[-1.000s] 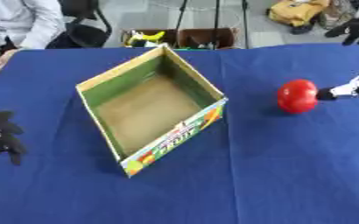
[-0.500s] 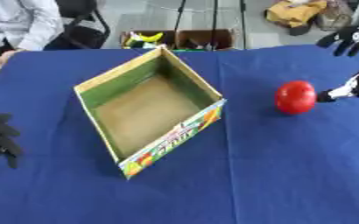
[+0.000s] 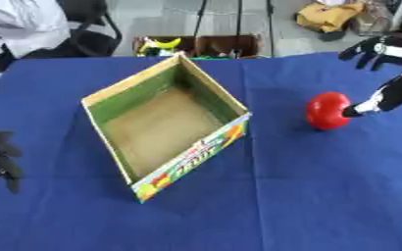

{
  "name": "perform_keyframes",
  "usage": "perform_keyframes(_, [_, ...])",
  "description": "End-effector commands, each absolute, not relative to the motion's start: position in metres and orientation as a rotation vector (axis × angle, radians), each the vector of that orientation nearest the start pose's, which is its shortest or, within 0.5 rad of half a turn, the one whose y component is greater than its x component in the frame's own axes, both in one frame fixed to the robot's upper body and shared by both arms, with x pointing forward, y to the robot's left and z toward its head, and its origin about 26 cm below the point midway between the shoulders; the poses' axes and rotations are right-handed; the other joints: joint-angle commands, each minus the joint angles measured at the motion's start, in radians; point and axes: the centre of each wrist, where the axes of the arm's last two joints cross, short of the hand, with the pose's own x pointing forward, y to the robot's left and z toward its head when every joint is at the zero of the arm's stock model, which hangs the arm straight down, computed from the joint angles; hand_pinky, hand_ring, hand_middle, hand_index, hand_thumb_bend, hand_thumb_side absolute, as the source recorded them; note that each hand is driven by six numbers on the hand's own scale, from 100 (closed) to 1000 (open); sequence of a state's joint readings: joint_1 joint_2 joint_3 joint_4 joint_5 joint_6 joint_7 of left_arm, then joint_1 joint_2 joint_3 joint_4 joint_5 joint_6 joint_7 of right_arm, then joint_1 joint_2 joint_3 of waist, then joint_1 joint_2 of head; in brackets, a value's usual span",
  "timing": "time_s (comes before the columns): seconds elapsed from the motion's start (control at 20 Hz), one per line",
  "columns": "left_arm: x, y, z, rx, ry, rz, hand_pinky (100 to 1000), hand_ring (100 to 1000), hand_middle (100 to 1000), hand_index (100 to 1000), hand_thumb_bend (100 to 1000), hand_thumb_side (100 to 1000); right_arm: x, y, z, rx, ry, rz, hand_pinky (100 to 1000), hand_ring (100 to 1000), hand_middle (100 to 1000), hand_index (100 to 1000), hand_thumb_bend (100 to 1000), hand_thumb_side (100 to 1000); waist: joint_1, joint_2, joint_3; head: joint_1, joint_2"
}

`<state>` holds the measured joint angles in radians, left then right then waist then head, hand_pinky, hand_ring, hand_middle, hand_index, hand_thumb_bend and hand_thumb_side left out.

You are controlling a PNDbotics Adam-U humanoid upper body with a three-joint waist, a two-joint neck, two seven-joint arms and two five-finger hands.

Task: Pick up objects on the table and place them in the box.

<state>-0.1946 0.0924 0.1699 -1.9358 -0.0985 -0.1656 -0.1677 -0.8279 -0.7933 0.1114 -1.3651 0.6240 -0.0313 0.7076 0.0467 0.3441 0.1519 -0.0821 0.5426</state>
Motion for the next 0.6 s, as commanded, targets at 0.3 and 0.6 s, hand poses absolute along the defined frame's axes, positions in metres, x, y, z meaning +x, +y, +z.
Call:
perform_keyframes(0.3, [0.295,0.28,0.149,0.186,-2.271,-0.298,248,386,502,738,100,928,0.414,-0.35,0.309,-0.933,-1.212,1.559,772,842,878,915,444,270,-0.003,-0.015,0.006,-0.006,-0.017])
perform_keyframes(0.6, [0.295,0.28,0.148,0.182,-2.271,-0.3,247,386,502,739,100,929,0.423,-0.352,0.304,-1.002,-1.172,1.582,763,839,866,910,450,281,-0.002,-0.011,0.008,-0.007,-0.019])
